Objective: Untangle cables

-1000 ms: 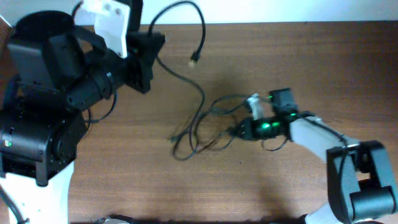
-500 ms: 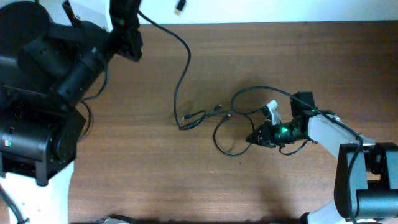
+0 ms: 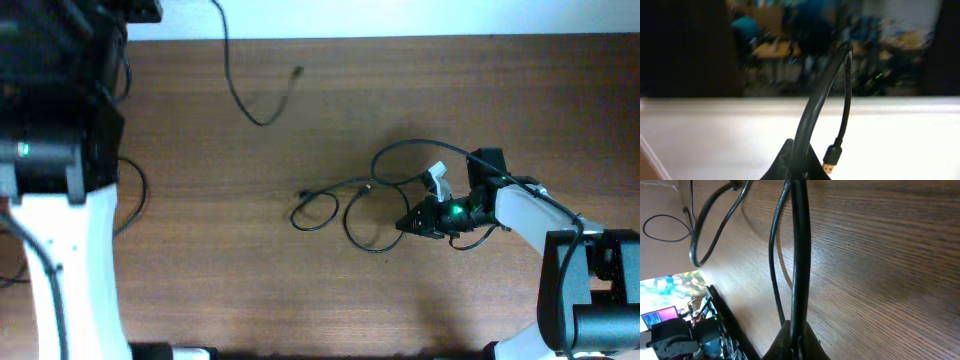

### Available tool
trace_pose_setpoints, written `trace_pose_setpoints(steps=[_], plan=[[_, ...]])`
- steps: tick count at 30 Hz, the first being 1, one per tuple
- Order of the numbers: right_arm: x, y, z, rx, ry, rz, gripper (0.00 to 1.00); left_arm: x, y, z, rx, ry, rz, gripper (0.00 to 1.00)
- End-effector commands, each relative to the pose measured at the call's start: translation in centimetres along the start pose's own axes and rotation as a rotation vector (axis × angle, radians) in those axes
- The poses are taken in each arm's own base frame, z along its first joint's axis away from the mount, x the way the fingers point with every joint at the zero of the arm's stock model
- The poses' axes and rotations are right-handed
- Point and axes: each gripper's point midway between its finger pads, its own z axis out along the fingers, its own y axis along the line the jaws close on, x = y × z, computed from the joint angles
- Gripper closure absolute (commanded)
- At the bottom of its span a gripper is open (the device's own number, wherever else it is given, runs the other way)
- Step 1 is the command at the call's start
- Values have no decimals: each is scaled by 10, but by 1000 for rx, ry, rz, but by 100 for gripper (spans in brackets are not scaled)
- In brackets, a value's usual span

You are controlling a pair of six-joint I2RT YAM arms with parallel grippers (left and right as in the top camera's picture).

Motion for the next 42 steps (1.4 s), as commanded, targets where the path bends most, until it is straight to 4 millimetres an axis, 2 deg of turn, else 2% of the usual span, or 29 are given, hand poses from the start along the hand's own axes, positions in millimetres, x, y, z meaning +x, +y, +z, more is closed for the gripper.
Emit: trace_pose_setpoints(steps=[1, 6, 10, 15, 18, 21, 24, 30, 34, 36, 38, 42], plan=[[-3, 0, -1, 5, -3, -19, 96, 38, 47, 38, -139, 93, 14, 100], [-3, 0, -1, 5, -3, -19, 96, 94, 115, 75, -270, 215, 4, 100], [-3, 0, -1, 6, -3, -19, 96, 129, 180, 84, -385, 280, -15, 100], [-2, -1, -1, 9, 0, -15, 96, 157, 251, 82, -510, 311, -37, 100], [-2, -1, -1, 9, -1, -17, 96, 178, 302, 73, -598, 333, -55, 100], [-2, -1, -1, 9, -1, -17, 96, 191, 341, 60, -672, 341, -65, 100], [-2, -1, -1, 9, -1, -17, 96, 191, 372, 45, -740, 326, -53, 100], [-2, -1, -1, 9, -1, -17, 96, 163, 409, 21, -813, 243, 34, 100], [-2, -1, -1, 9, -2, -17, 96, 161, 415, 16, -825, 235, 35, 100], [-3, -1, -1, 9, -6, -22, 96, 163, 410, 21, -795, 239, 31, 100], [-5, -1, -1, 9, -12, -30, 96, 175, 393, 36, -669, 265, 8, 100], [-6, -1, -1, 9, -13, -30, 96, 202, 372, 68, -552, 301, -12, 100]])
